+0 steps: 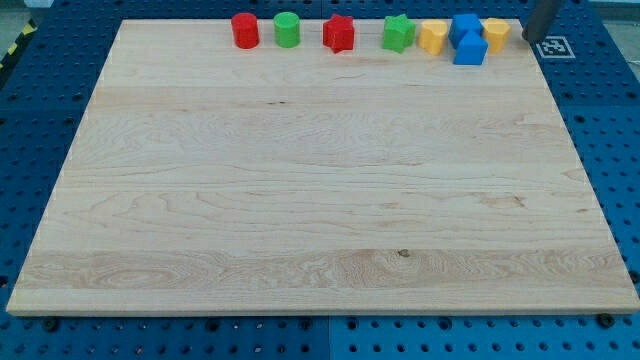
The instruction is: Push the yellow hexagon and blue cube slightly to the left side of the board
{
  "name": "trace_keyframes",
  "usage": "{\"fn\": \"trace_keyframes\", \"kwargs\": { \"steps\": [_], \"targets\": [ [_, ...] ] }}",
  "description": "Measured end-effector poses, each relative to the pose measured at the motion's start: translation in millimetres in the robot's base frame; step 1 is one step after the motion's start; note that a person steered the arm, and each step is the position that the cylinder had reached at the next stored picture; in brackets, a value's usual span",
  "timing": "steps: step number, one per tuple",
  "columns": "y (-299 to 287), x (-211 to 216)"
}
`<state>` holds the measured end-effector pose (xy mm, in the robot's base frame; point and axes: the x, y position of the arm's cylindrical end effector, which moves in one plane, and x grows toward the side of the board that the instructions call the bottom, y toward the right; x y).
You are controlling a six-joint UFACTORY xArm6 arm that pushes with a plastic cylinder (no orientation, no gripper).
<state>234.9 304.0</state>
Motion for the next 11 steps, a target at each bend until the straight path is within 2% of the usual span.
{"fn": "trace_keyframes", "kwargs": {
  "steps": [11],
  "targets": [
    [-55,0]
  ]
}}
